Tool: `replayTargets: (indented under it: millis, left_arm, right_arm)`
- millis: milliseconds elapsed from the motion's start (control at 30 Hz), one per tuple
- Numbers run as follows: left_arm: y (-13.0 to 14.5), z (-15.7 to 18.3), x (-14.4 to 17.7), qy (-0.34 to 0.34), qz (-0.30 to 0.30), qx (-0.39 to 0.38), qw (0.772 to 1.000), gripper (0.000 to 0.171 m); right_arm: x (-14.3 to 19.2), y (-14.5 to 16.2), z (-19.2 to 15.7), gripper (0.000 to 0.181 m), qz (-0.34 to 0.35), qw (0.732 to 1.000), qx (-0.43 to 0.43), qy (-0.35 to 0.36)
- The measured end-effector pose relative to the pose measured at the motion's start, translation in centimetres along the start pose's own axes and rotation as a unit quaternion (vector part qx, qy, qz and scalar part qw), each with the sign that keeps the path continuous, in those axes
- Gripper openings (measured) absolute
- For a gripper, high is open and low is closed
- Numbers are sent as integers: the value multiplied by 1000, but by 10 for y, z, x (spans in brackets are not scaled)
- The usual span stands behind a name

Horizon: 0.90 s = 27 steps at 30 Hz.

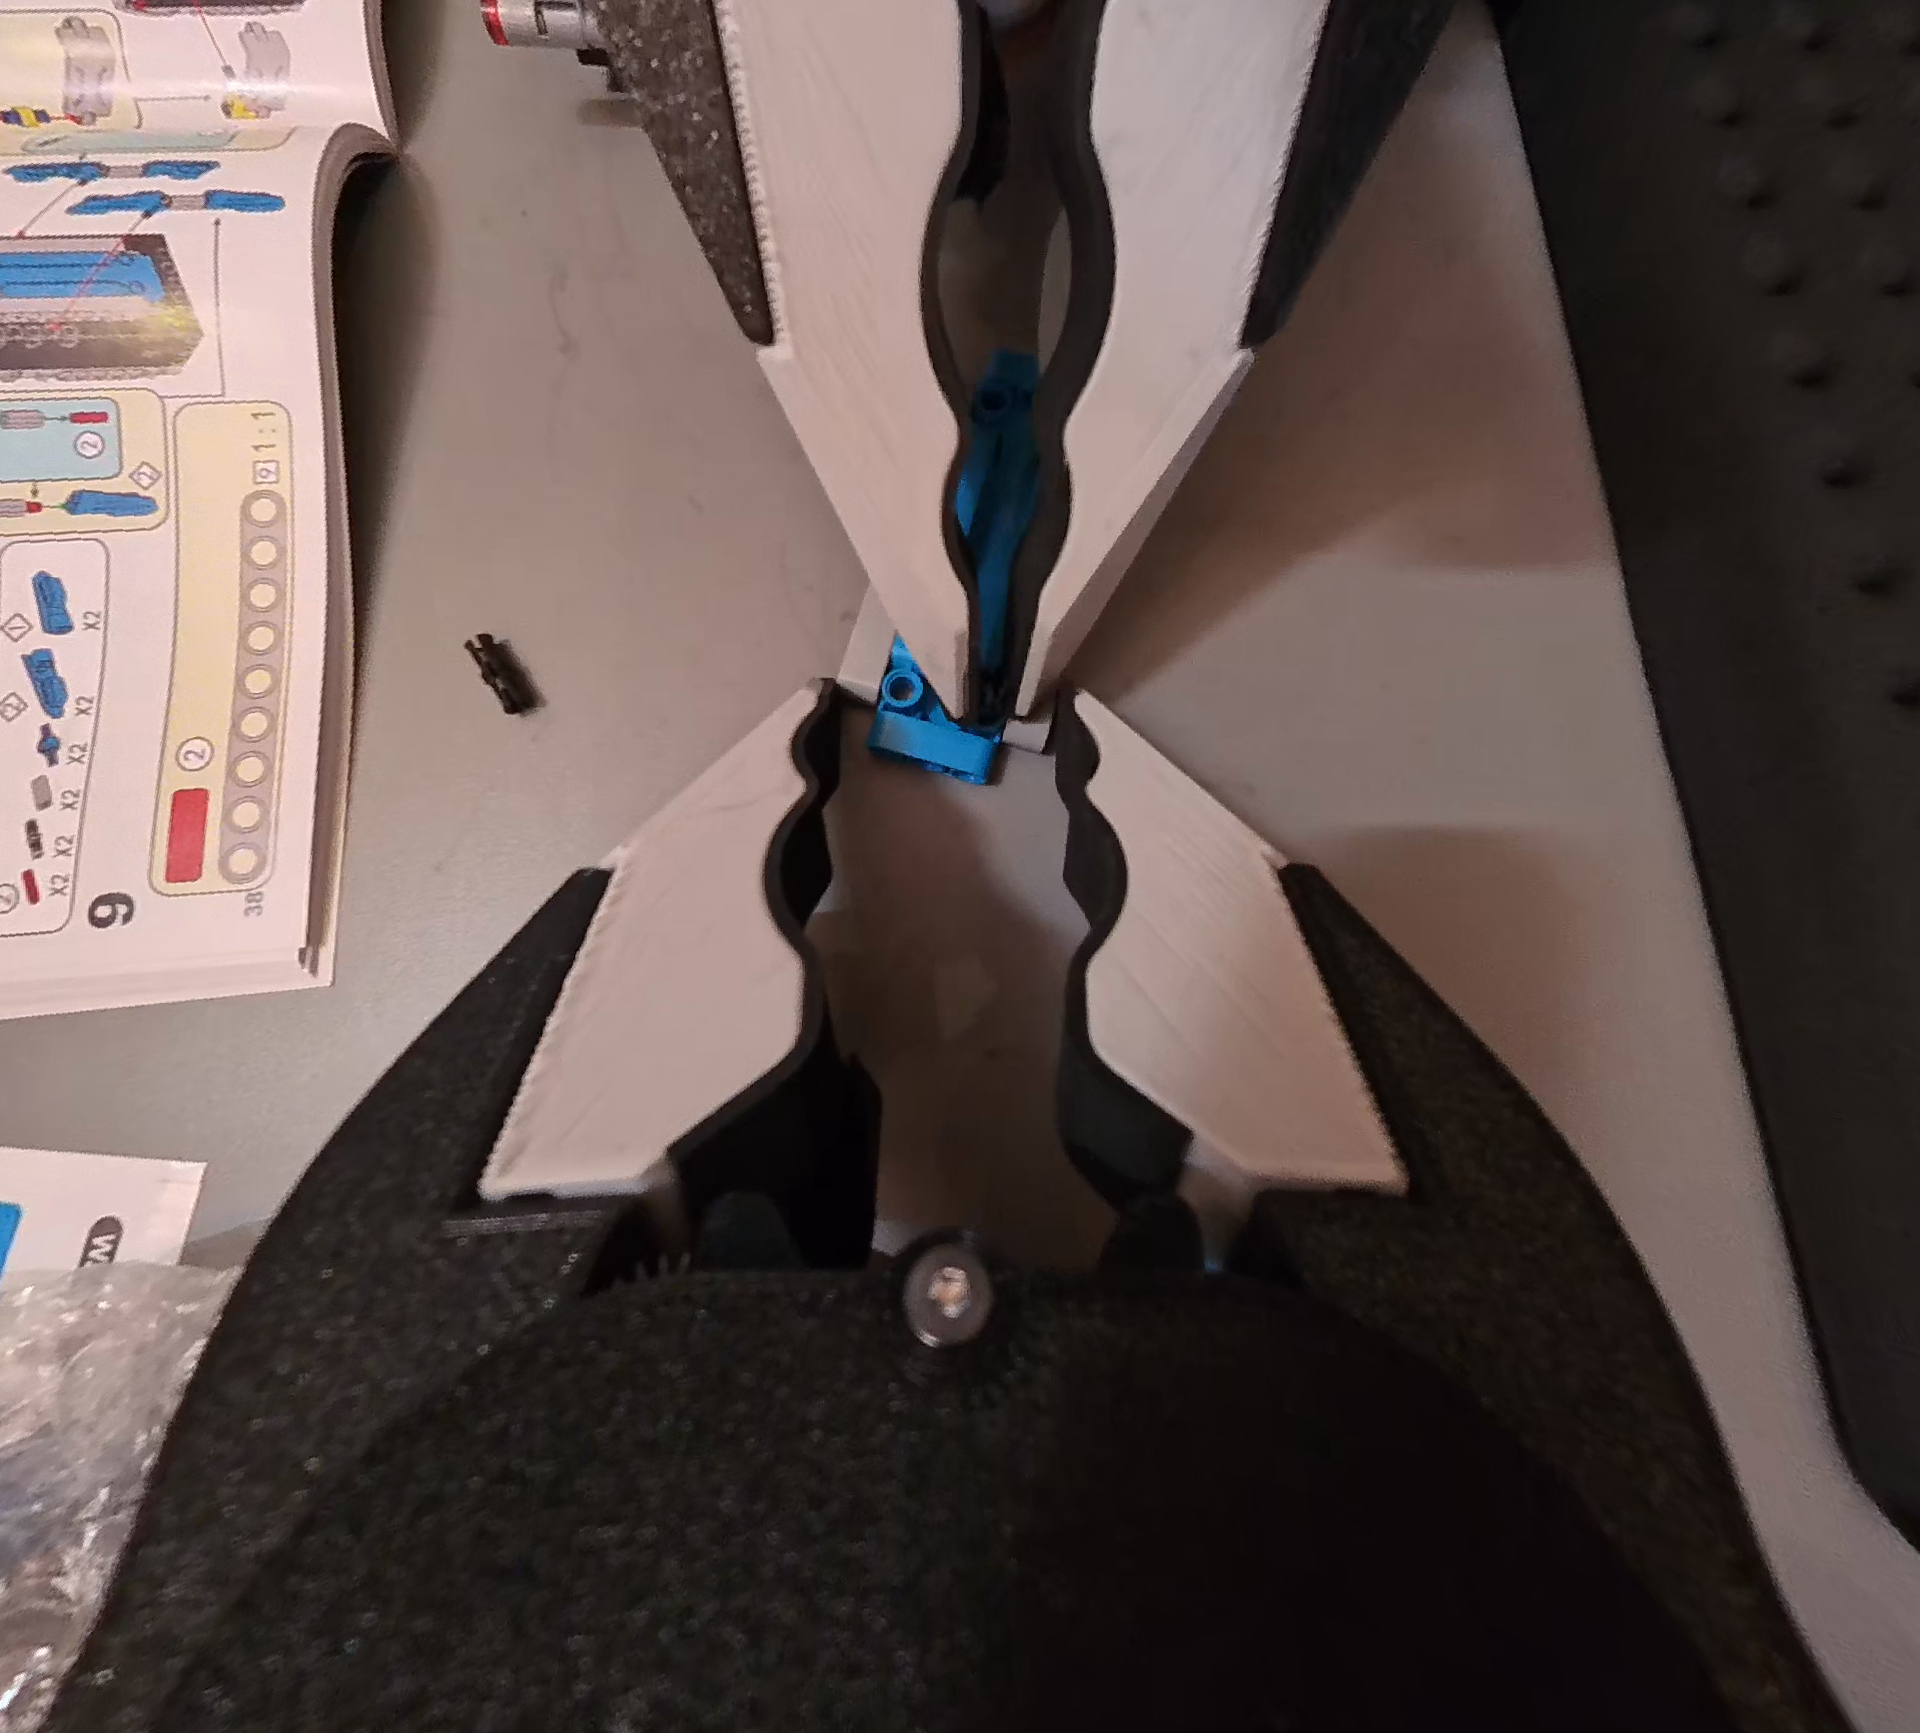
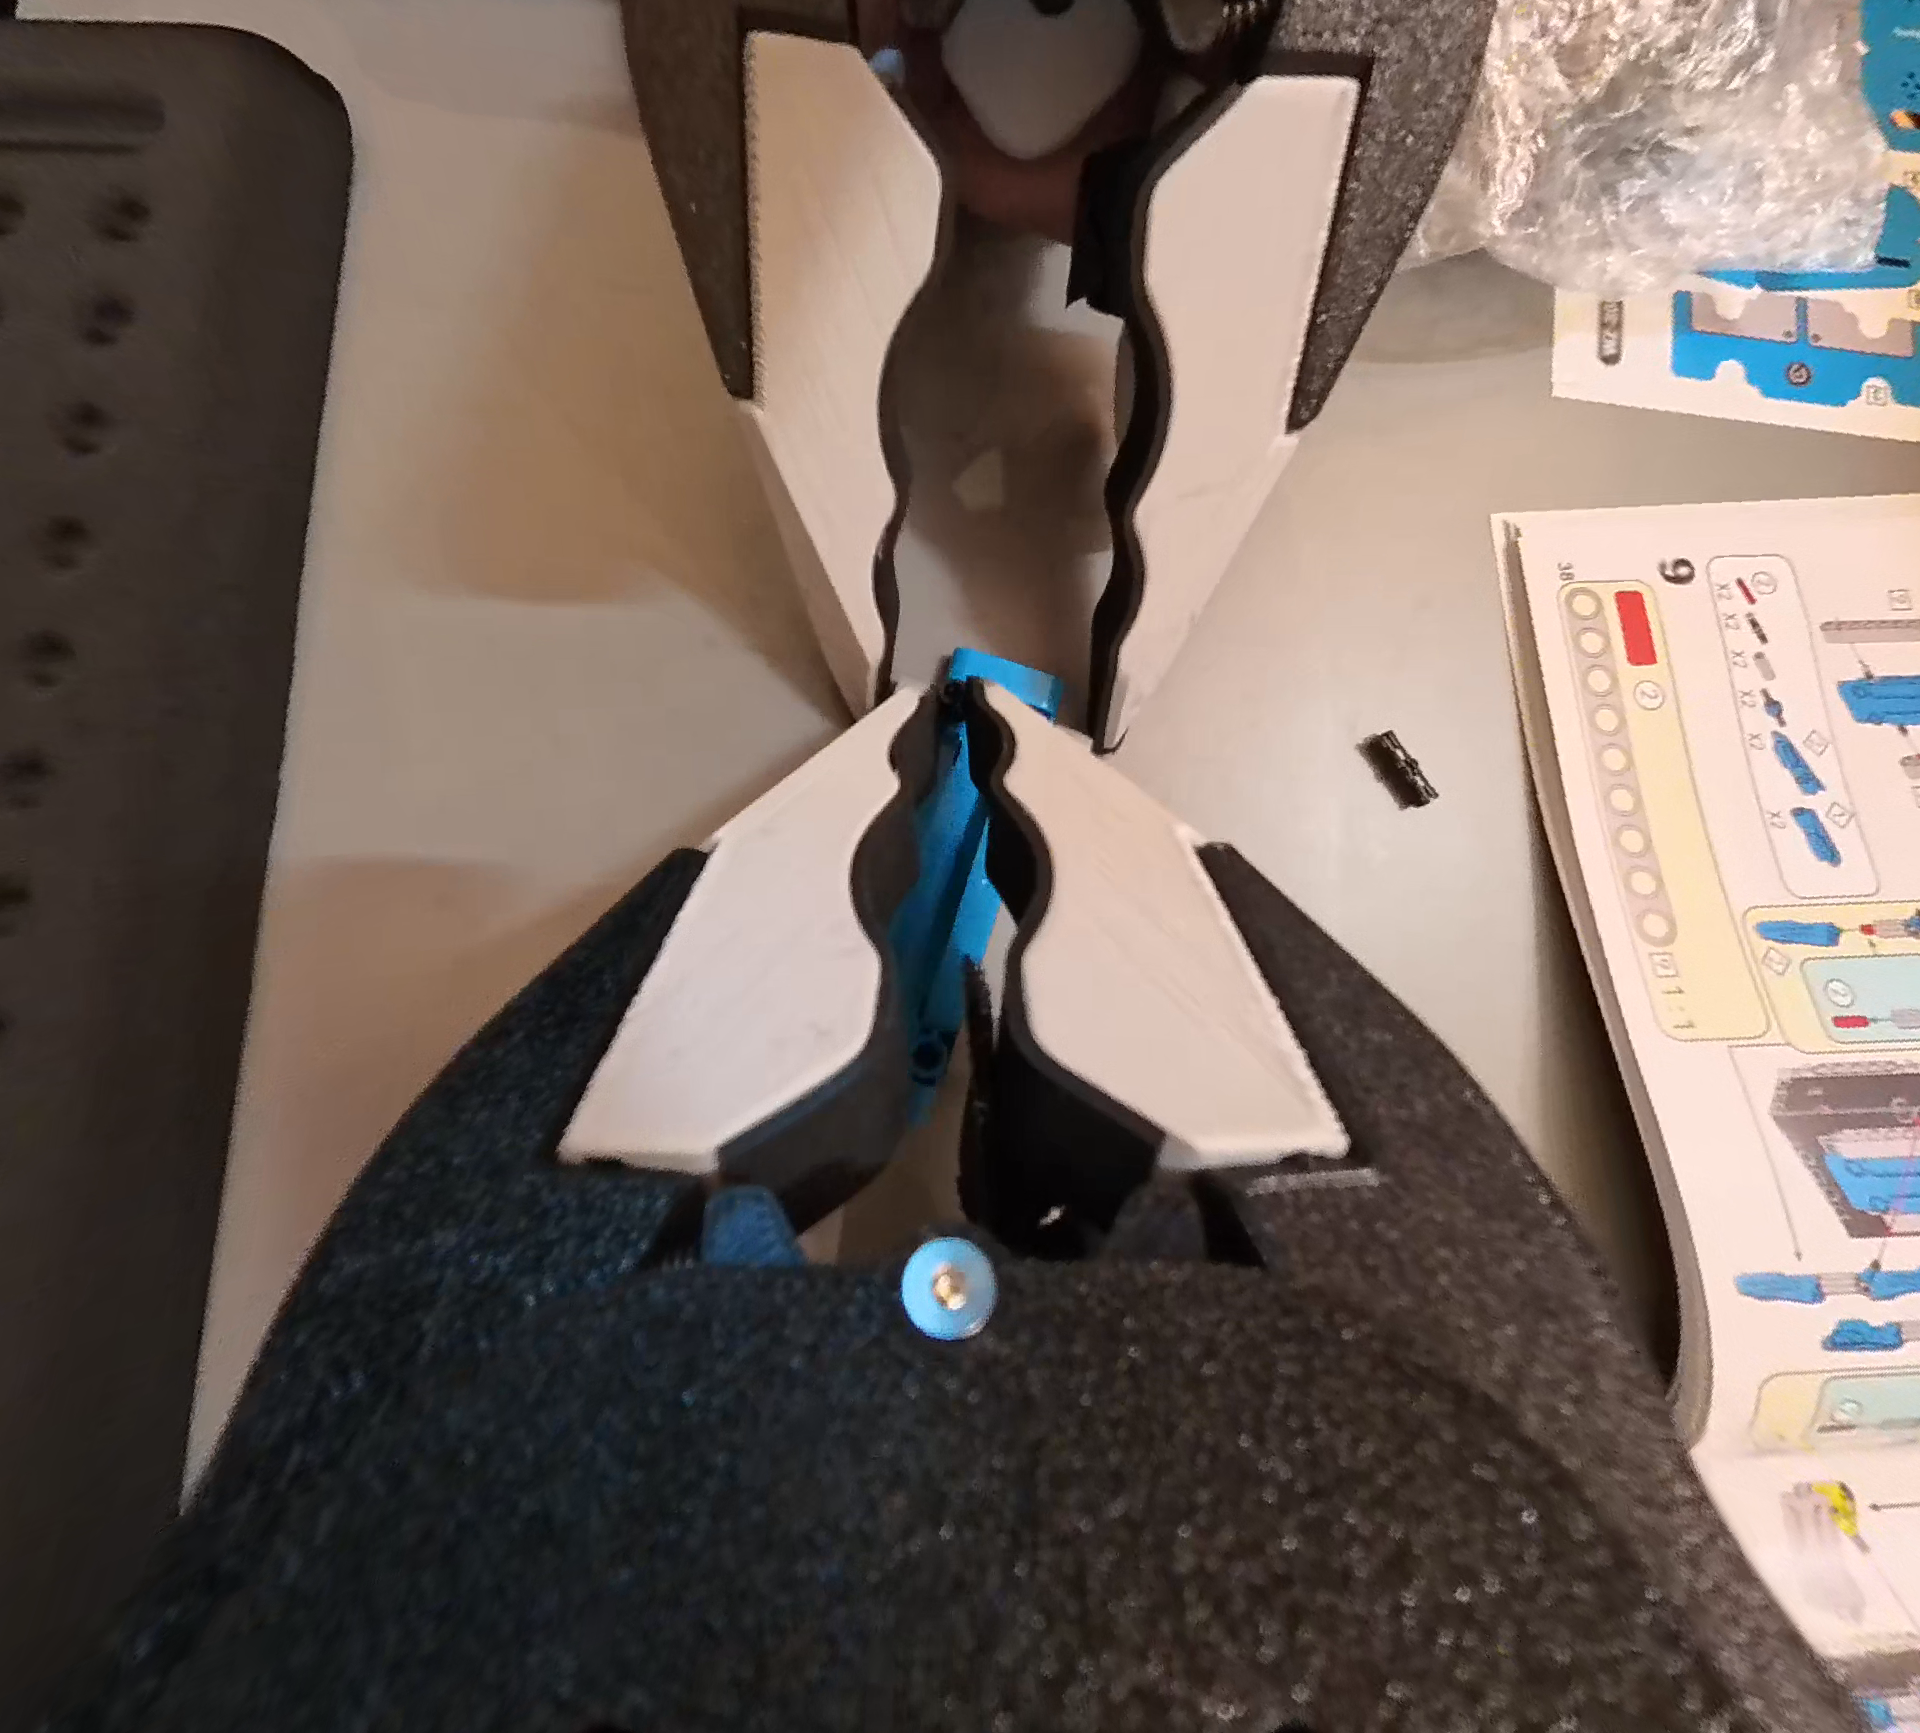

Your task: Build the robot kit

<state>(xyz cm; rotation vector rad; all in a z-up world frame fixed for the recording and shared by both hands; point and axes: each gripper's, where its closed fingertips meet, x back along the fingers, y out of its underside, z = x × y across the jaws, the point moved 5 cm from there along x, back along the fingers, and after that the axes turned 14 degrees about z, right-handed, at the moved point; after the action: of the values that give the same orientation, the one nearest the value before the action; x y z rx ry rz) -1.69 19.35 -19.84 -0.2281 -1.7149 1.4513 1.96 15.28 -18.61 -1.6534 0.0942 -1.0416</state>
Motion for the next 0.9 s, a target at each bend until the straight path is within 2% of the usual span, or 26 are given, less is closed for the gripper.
replayTargets:
  millis: [133, 333, 667, 767, 900]
  left_arm:
    - [0, 0, 0, 0, 0, 0, 1000, 41]
    - [0, 0, 0, 0, 0, 0, 1000, 41]
    - [0, 0, 0, 0, 0, 1, 1000, 41]
    - [0, 0, 0, 0, 0, 0, 1000, 41]
    - [0, 0, 0, 1, 1, 2, 1000, 41]
  right_arm:
    - [0, -1, 0, 2, -10, 1000, -4, 3]
    - [-2, -4, 1, 3, -67, 998, 14, -17]
    - [1, -1, 4, 4, -15, 1000, -1, -23]
    - [20, -1, 13, 4, -10, 1000, -22, 12]
    - [38, 18, 32, 4, -49, 995, -38, 78]
